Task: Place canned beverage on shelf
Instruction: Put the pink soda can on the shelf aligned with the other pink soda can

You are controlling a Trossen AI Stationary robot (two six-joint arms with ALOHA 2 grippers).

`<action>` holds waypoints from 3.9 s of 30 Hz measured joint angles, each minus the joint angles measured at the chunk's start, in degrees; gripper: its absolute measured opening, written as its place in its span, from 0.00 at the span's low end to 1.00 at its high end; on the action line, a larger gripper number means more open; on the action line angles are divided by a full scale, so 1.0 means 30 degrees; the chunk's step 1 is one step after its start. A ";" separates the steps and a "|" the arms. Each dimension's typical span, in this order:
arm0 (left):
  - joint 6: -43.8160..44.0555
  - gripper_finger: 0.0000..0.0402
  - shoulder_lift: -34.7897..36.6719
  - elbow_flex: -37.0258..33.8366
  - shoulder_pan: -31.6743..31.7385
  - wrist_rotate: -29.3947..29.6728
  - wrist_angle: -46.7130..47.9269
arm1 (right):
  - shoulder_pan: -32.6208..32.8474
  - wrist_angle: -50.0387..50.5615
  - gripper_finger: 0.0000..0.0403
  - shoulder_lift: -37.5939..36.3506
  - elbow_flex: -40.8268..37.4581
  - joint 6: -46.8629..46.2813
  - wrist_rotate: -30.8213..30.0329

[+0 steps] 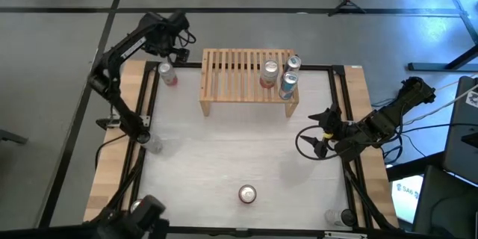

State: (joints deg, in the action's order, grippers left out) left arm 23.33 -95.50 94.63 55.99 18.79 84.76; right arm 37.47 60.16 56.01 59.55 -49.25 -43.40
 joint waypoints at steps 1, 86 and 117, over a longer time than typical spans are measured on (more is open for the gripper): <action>-0.0001 0.95 -0.0228 0.0000 0.0093 0.0179 0.0069 | 0.0000 0.0000 0.92 0.0000 0.0000 0.0000 0.0000; -0.1469 0.69 0.0609 -0.0989 0.0096 -0.2978 0.1814 | -0.0007 0.1665 0.92 0.0000 0.0000 0.0105 -0.0390; 1.1806 0.69 0.3623 0.3417 -2.1315 -0.1614 -0.3546 | 0.0000 0.1377 0.92 -0.0007 0.0007 0.3758 0.1944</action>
State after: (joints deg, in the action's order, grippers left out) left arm 58.75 -84.63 104.88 -7.96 13.94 74.13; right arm 37.47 64.29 55.99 59.57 -37.98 -37.56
